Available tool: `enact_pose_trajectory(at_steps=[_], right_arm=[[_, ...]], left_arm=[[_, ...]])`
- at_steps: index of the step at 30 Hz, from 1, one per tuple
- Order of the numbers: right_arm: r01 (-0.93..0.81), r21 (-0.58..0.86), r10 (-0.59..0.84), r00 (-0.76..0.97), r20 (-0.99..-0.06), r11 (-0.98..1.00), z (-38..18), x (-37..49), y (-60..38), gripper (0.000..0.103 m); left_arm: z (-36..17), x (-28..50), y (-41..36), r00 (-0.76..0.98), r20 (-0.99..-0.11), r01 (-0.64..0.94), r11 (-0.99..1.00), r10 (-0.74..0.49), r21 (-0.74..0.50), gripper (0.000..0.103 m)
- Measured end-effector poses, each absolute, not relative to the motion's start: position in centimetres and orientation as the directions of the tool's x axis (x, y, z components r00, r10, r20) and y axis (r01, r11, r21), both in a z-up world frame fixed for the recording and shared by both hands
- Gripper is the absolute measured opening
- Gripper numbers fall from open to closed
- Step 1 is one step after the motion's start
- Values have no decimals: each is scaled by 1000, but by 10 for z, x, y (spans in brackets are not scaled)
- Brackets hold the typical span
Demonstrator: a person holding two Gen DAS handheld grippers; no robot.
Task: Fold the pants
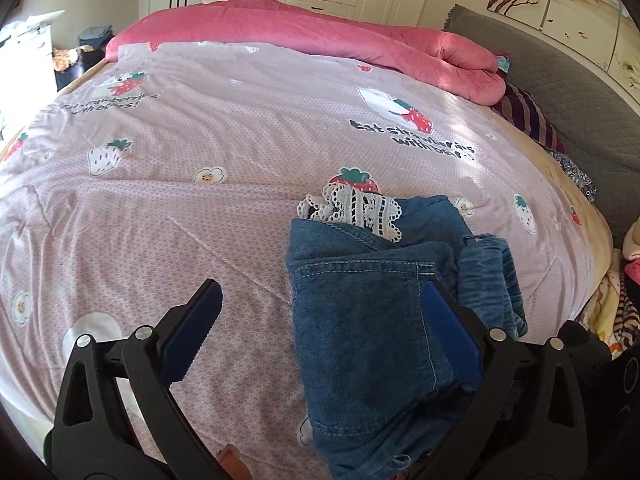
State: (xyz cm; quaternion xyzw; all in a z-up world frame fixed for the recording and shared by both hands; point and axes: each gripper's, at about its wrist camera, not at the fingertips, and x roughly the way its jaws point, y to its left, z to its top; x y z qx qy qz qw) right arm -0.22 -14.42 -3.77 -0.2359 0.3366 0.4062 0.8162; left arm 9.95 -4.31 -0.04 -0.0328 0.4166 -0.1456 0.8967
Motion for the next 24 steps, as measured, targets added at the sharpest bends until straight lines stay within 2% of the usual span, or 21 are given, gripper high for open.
enact_pose_trajectory(at_steps=[5, 8, 10, 12, 15, 17, 18, 24], right_arm=[[-825, -81, 522, 426, -738, 559, -37, -11, -162, 14], [-821, -55, 537, 420, -732, 568, -38, -12, -171, 13], [-818, -46, 537, 418, -733, 574, -41, -14, -173, 12], [-816, -42, 538, 417, -733, 576, -43, -14, -176, 10], [-815, -22, 547, 409, -730, 579, -44, -13, -178, 10], [-817, -25, 547, 409, -730, 577, -44, -14, -178, 10], [-817, -25, 547, 408, -731, 576, -44, -15, -179, 10], [-817, -22, 543, 403, -737, 577, -47, -16, -178, 10]], left_arm=[[-5, 99, -46, 605, -736, 254, 950, -303, -183, 91], [-7, 96, -44, 593, -739, 265, 944, -320, -196, 79], [-10, 91, -39, 577, -737, 271, 934, -352, -234, 78], [-11, 87, -35, 563, -732, 274, 922, -384, -273, 71], [-12, 87, -41, 549, -744, 301, 921, -380, -248, 57], [-14, 94, -47, 545, -751, 313, 921, -373, -231, 36], [-15, 99, -50, 540, -753, 318, 920, -375, -229, 33], [-28, 137, -63, 513, -772, 300, 921, -374, -247, 30]])
